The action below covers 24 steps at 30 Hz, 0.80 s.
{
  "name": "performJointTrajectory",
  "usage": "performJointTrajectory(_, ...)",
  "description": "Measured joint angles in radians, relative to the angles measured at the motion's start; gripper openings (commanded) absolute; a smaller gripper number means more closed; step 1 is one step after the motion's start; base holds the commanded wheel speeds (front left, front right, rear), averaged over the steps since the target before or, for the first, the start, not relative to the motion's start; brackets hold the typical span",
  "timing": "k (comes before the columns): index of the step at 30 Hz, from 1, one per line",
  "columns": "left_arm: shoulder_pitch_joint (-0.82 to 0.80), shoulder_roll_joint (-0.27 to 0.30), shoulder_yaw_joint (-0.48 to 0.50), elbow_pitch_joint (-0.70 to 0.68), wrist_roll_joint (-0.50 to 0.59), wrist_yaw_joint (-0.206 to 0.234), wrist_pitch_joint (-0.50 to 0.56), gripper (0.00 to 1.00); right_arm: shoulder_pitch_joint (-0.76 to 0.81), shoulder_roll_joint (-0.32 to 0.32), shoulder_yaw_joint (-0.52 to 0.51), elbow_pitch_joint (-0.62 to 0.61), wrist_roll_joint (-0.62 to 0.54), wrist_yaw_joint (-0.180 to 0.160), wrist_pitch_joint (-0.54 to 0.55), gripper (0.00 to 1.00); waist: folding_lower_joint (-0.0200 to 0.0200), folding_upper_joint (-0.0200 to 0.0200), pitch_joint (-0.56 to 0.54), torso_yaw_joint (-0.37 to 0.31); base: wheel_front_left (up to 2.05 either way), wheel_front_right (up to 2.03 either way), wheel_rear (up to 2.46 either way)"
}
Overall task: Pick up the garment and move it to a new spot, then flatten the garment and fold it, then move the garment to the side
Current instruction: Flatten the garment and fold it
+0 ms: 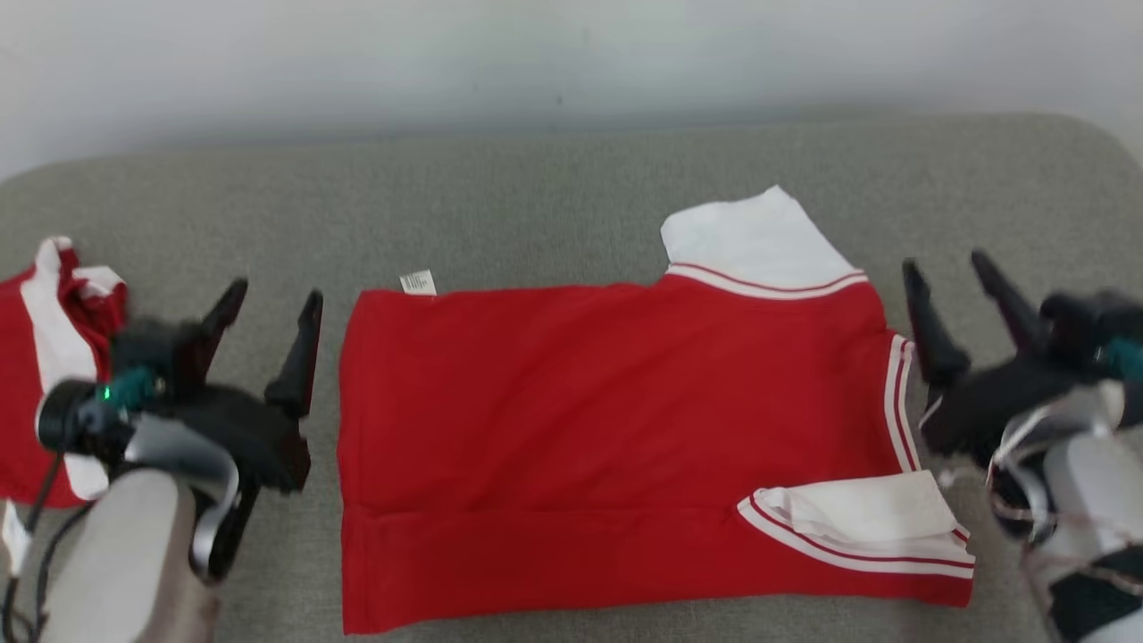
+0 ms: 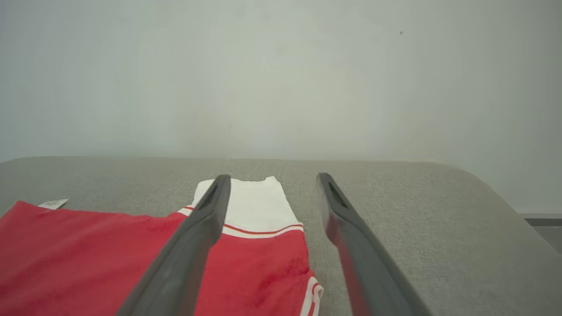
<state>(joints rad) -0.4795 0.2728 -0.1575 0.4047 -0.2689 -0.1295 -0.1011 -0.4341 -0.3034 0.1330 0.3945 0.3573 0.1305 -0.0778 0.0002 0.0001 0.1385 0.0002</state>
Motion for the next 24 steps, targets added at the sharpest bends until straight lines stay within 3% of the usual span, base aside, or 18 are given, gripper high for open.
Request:
performJointTrajectory(11, -0.319, 0.080, -0.193, 0.144, -0.275, -0.001, 0.248, 1.00, -0.403, -0.062, 0.117, 0.277, 0.106, 0.000, 0.126, 1.00, 0.0002, 0.0001, 0.191, -0.001, 0.00, 0.00, 0.00)
performJointTrajectory(24, -0.480, 0.115, -0.371, 0.199, -0.430, -0.001, 0.444, 1.00, -0.689, -0.043, 0.252, 0.544, 0.126, 0.000, 0.179, 1.00, -0.0001, 0.0001, 0.310, 0.026, 0.00, 0.00, 0.00)
